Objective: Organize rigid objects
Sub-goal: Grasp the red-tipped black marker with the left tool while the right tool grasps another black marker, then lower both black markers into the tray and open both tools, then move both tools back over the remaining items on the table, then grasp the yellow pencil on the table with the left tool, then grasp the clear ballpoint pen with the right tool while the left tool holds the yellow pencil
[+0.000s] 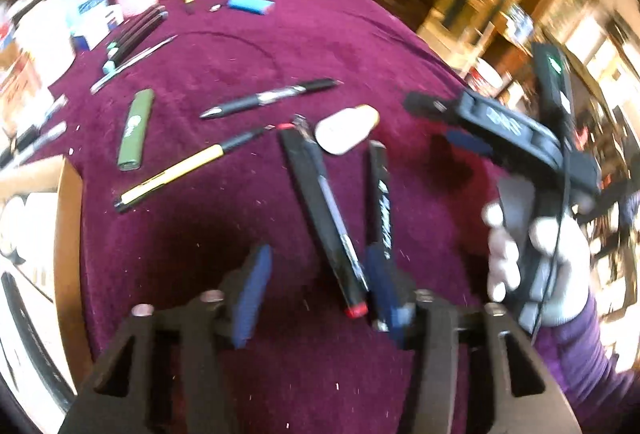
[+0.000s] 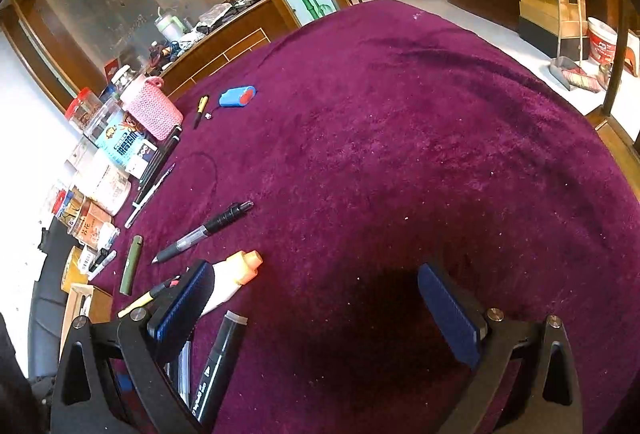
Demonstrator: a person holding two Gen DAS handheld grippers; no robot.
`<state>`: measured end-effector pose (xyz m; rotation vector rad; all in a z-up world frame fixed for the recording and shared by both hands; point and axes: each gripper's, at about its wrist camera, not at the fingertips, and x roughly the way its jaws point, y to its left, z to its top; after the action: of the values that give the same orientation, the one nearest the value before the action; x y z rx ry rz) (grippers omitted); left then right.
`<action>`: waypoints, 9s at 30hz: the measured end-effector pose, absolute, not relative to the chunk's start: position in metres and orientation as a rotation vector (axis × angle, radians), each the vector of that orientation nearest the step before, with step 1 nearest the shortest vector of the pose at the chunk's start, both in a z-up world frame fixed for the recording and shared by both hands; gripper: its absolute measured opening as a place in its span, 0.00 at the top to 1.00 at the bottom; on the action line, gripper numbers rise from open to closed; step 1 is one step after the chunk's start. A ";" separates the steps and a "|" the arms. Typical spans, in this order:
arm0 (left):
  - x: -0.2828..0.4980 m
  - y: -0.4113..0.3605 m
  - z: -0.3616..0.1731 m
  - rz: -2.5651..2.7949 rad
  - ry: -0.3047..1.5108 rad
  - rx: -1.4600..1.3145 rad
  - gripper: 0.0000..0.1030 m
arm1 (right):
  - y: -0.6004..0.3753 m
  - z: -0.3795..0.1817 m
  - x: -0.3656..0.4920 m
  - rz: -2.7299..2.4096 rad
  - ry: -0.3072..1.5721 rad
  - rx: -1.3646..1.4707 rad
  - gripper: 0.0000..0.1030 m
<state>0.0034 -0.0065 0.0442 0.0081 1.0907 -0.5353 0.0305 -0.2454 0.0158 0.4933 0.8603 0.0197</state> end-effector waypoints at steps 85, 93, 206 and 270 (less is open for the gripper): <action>-0.135 0.282 0.047 -0.101 0.907 -0.500 0.86 | -0.089 0.075 -0.049 0.225 0.832 0.238 0.85; -0.096 0.281 0.034 -0.051 1.001 -0.494 0.86 | -0.028 0.086 -0.053 0.408 0.868 0.245 0.85; -0.119 0.112 0.076 -0.120 0.906 -0.143 0.22 | -0.117 0.066 -0.033 0.070 0.735 -0.033 0.25; -0.021 0.045 0.067 -0.420 0.947 0.042 0.92 | -0.201 0.016 0.027 0.201 0.879 0.441 0.23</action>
<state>-0.0213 0.0449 0.0673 0.0424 0.9472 -0.4204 0.0266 -0.2011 0.0165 0.4406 0.8791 0.2015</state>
